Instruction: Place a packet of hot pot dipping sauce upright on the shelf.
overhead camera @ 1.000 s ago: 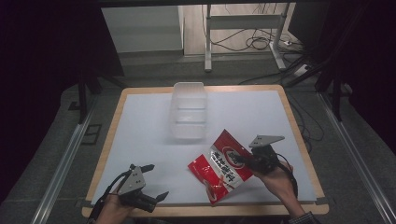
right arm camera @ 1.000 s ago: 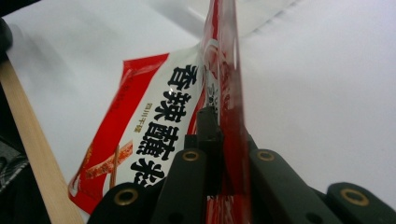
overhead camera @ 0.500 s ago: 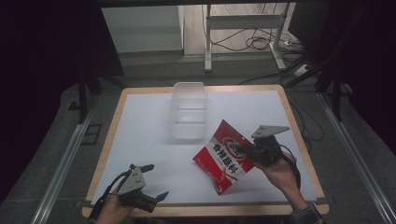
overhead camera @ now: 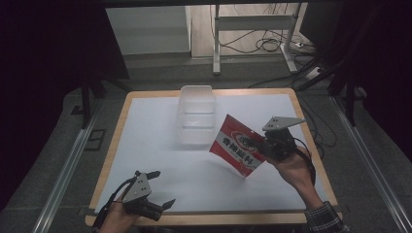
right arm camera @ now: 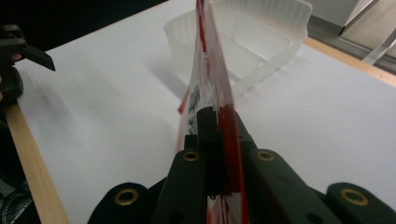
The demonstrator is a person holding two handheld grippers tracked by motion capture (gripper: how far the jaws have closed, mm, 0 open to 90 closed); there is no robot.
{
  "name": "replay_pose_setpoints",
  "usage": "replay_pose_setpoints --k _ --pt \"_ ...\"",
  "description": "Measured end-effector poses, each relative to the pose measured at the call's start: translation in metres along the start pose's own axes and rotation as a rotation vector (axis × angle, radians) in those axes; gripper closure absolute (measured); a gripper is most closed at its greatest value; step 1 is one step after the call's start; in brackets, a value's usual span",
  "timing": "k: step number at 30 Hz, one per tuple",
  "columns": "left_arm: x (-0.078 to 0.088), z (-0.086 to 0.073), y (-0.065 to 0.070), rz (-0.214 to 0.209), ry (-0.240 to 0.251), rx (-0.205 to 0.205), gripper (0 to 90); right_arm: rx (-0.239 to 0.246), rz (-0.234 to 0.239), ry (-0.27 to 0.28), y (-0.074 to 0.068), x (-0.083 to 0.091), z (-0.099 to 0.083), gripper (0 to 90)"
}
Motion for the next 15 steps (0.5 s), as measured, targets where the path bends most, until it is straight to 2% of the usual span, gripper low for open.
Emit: replay_pose_setpoints --k 4,7,8,15 --pt "0.0 0.0 0.0 -0.001 0.002 0.001 0.8 0.019 -0.041 0.007 0.005 0.002 0.007 87.8" --pt "0.0 0.0 0.0 0.0 0.002 0.001 0.8 0.011 -0.059 0.012 0.01 0.004 0.01 87.9" --pt "0.0 0.0 0.0 0.0 0.001 0.001 0.8 0.007 -0.072 0.018 0.015 0.005 0.013 87.8" --pt "0.0 0.0 0.0 -0.001 0.001 0.002 0.8 -0.012 -0.073 0.034 0.026 0.004 0.02 87.8"
Point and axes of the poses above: each handheld gripper's, and its own axes: x roughly backward along the jaws, z roughly out of its top, y roughly to its right, the point moved 3 cm from there along -x, roughly forward along the jaws, and after that the axes turned 1 degree about x, right-handed, at the moved point
